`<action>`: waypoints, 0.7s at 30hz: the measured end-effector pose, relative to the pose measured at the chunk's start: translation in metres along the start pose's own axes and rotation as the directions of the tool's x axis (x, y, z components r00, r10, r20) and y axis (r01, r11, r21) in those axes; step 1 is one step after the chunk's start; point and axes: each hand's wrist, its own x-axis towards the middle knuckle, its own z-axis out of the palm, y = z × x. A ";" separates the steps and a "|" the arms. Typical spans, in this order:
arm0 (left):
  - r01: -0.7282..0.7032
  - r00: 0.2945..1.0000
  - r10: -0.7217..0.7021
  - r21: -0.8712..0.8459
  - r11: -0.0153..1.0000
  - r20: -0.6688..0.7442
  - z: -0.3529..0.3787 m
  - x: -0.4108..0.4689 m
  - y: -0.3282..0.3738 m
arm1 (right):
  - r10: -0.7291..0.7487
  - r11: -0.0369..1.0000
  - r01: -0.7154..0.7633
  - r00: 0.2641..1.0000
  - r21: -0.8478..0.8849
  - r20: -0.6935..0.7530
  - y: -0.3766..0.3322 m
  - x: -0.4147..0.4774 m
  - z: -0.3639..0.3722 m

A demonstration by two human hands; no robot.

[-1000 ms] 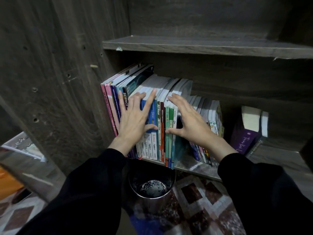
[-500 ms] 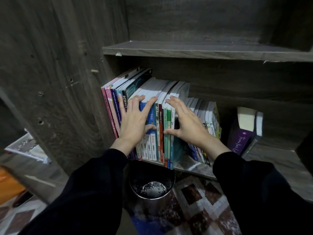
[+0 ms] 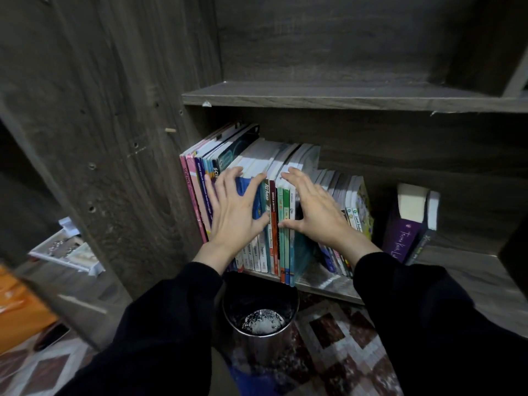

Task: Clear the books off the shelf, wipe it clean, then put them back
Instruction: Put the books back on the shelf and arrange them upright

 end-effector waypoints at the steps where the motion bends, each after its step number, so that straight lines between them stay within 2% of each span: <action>1: 0.022 0.999 -0.023 -0.033 0.999 -0.028 0.000 -0.007 0.002 | 0.002 1.000 -0.002 1.000 -0.004 0.000 0.000 0.000 0.000; 4: 0.101 0.988 -0.121 -0.194 0.976 -0.095 -0.002 -0.034 0.010 | -0.001 1.000 0.001 1.000 -0.009 0.002 -0.001 -0.001 0.000; 6: 0.146 0.985 -0.172 -0.411 0.900 -0.026 -0.005 -0.044 0.016 | -0.001 1.000 0.001 1.000 -0.008 0.003 -0.002 -0.001 -0.002; 8: 0.192 0.980 -0.192 -0.557 0.808 0.058 -0.006 -0.043 0.020 | -0.001 1.000 0.001 1.000 -0.016 -0.001 -0.003 -0.002 -0.003; 12: 0.195 0.969 -0.245 -0.591 0.783 -0.004 -0.019 -0.037 0.023 | 0.000 0.999 -0.001 1.000 -0.045 -0.009 -0.004 -0.001 -0.004; 14: 0.156 0.964 -0.251 -0.582 0.798 -0.084 -0.030 -0.045 0.025 | 0.002 0.999 -0.002 1.000 -0.043 -0.009 -0.003 -0.001 -0.003; 16: 0.133 0.967 -0.230 -0.556 0.820 -0.107 -0.034 -0.052 0.022 | 0.009 0.999 -0.009 1.000 -0.039 -0.003 -0.003 -0.001 -0.003; 21: 0.299 0.954 -0.240 -0.572 0.764 0.178 -0.024 -0.047 0.019 | 0.024 0.998 -0.024 1.000 -0.058 -0.006 -0.005 -0.001 -0.003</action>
